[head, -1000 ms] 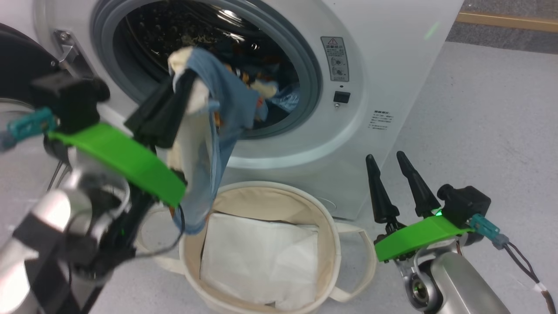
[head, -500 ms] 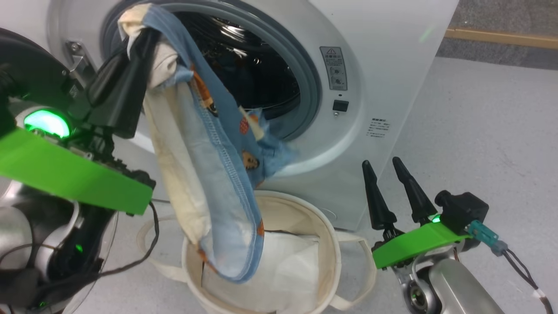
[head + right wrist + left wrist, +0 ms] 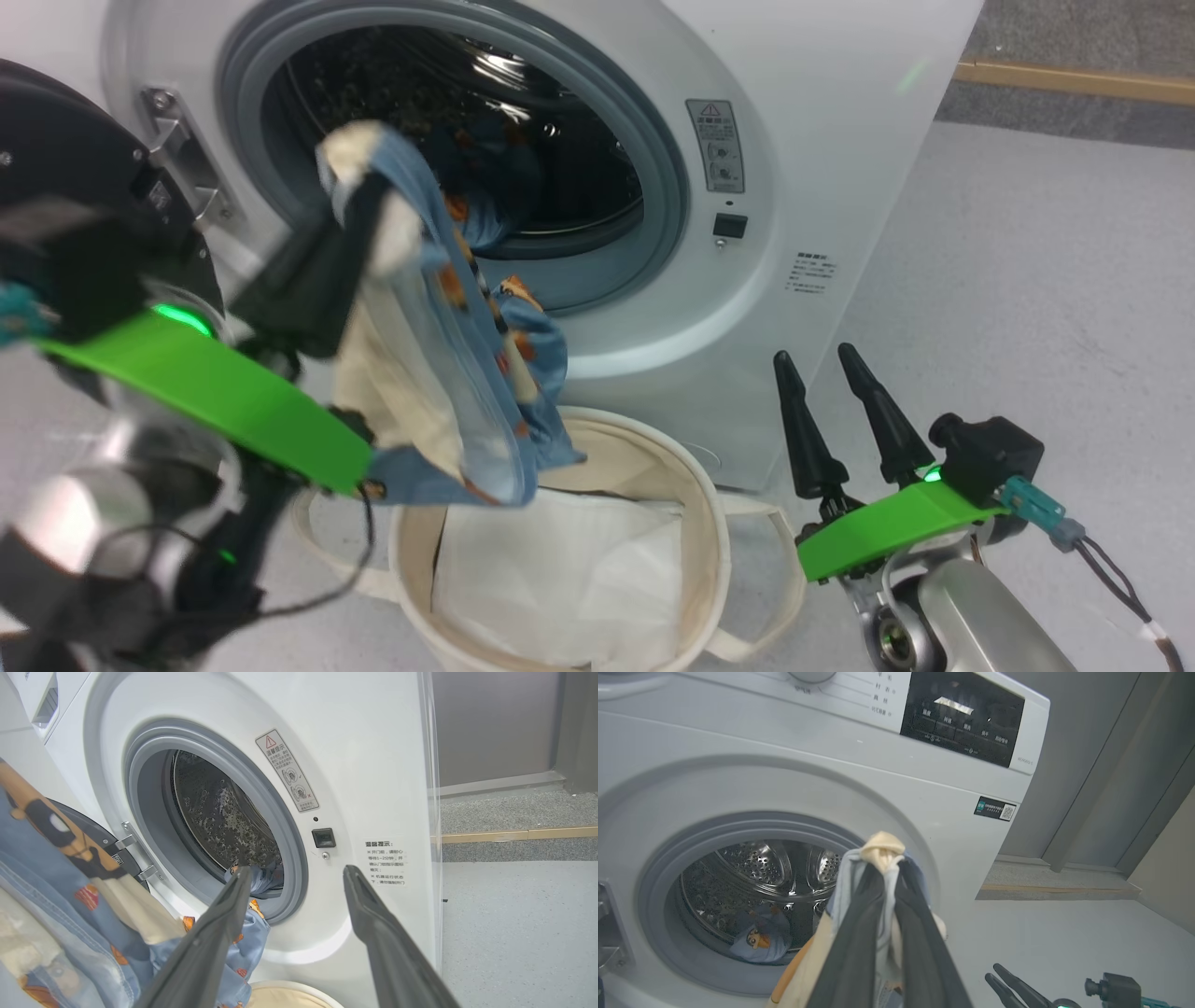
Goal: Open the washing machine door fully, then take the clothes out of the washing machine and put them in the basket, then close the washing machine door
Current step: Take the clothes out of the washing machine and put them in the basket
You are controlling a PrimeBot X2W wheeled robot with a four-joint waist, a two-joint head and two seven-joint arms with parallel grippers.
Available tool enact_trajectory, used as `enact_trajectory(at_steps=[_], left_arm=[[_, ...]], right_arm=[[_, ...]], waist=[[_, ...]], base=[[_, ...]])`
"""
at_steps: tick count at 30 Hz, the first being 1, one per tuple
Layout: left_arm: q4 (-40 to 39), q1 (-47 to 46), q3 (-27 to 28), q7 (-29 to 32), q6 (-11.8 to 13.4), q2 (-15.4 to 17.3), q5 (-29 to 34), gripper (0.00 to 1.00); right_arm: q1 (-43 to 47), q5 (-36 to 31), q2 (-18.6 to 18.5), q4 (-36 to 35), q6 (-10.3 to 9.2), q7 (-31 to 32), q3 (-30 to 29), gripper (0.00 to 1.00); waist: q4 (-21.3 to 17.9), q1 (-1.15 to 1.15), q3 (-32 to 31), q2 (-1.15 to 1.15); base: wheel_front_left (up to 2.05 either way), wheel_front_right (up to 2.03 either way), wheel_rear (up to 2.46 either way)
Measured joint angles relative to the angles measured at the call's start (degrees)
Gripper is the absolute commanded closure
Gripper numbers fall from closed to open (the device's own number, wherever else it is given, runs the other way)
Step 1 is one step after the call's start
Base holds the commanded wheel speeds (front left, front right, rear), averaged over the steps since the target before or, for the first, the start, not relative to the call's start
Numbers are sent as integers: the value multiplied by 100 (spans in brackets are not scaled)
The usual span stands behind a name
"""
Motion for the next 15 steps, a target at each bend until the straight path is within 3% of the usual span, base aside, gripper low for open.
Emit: enact_trajectory(at_steps=[9, 15], left_arm=[[1415, 588, -642, -711, -509, -630, -3, 100], [3372, 644, -1089, -1601, -996, -1223, 292, 100]], right_arm=[[-9, 0, 2, 3, 0, 0, -11, 0], [-109, 0, -3, 4, 0, 0, 1, 0]], waist=[[-136, 0, 201, 0], [-320, 0, 354, 0]], base=[[0, 0, 0], [0, 0, 0]])
